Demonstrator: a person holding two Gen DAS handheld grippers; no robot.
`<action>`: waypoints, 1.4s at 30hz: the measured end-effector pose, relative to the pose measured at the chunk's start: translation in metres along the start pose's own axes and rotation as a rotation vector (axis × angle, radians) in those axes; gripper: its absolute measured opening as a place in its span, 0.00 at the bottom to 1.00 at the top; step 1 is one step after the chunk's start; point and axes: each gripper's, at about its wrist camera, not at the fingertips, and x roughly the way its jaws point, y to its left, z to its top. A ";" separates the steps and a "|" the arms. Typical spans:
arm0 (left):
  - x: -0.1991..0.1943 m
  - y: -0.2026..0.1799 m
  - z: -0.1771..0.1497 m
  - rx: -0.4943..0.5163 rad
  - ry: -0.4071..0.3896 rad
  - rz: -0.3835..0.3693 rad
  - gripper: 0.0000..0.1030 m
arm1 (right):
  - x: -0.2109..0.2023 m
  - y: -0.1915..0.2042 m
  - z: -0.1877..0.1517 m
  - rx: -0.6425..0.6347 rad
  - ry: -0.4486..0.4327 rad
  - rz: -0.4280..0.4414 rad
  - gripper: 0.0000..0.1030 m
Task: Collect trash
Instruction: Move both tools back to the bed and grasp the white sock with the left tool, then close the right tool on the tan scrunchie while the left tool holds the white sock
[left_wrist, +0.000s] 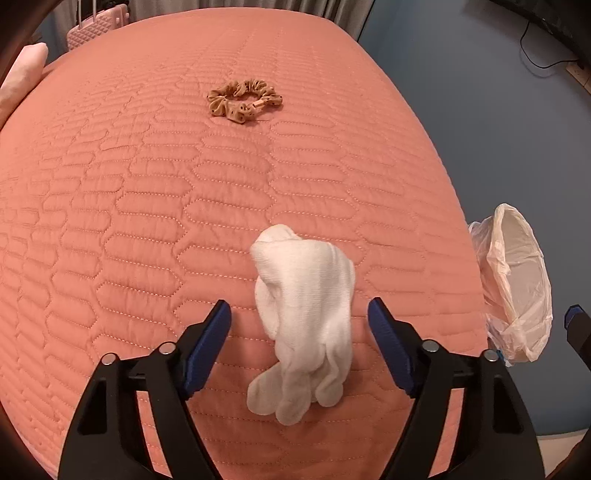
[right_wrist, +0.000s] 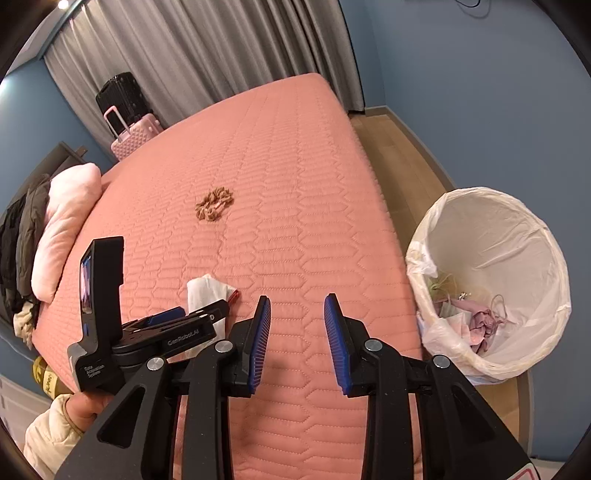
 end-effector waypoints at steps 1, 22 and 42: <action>0.003 0.002 0.000 -0.002 0.011 -0.005 0.59 | 0.004 0.002 -0.001 -0.003 0.007 0.001 0.29; -0.057 0.084 0.076 -0.055 -0.191 0.059 0.17 | 0.112 0.103 0.071 -0.120 0.080 0.086 0.29; -0.015 0.133 0.155 -0.057 -0.213 0.146 0.18 | 0.282 0.139 0.153 -0.001 0.166 -0.006 0.31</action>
